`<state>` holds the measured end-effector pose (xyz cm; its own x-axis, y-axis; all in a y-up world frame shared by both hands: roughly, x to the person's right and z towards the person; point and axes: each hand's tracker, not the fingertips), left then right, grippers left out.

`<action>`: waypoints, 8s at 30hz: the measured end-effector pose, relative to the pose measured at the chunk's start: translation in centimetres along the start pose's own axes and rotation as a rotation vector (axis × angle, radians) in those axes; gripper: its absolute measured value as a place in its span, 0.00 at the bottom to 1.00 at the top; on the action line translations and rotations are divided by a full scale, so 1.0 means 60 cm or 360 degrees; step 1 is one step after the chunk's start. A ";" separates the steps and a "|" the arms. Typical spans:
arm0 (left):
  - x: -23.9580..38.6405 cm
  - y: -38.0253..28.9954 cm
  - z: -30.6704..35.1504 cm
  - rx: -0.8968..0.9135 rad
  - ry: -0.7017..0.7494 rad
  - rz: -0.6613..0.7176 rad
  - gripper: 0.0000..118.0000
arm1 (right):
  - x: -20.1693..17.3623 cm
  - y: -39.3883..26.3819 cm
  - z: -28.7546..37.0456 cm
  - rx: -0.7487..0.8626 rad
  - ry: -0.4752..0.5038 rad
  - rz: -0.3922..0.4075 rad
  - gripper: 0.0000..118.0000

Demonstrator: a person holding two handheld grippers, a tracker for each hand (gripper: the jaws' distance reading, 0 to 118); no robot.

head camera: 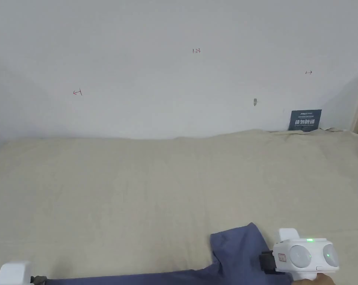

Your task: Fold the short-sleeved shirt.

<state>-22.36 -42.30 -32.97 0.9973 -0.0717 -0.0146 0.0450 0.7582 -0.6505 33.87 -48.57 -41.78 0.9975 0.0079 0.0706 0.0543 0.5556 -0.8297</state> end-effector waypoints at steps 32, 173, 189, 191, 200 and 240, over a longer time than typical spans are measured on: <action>-0.070 -0.044 0.114 0.0099 -0.0142 0.0163 0.00 | 0.001 -0.149 0.290 0.0459 0.0097 0.0043 0.02; -0.243 -0.070 0.239 -0.0563 -0.0876 0.0654 0.00 | -0.230 -0.305 0.301 0.1010 0.0039 0.0264 0.00; 0.057 -0.140 0.065 -0.0855 -0.0948 0.0626 0.00 | -0.202 -0.321 0.307 0.0978 -0.0004 0.0247 0.00; 0.075 -0.151 0.055 -0.0858 -0.0944 0.0640 0.00 | -0.198 -0.324 0.307 0.0974 -0.0012 0.0238 0.00; 0.056 -0.149 0.076 -0.0739 -0.0926 0.0599 0.35 | -0.203 -0.329 0.305 0.0956 -0.0010 0.0239 0.00; -0.018 -0.201 0.098 -0.0319 -0.1171 0.0798 0.06 | -0.208 -0.342 0.303 0.0928 0.0044 0.0247 0.00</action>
<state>-23.64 -47.58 -20.66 0.6855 0.7195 0.1119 -0.3459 0.4571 -0.8194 19.49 -44.95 -15.58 0.9930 0.1082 -0.0480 -0.1183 0.9139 -0.3883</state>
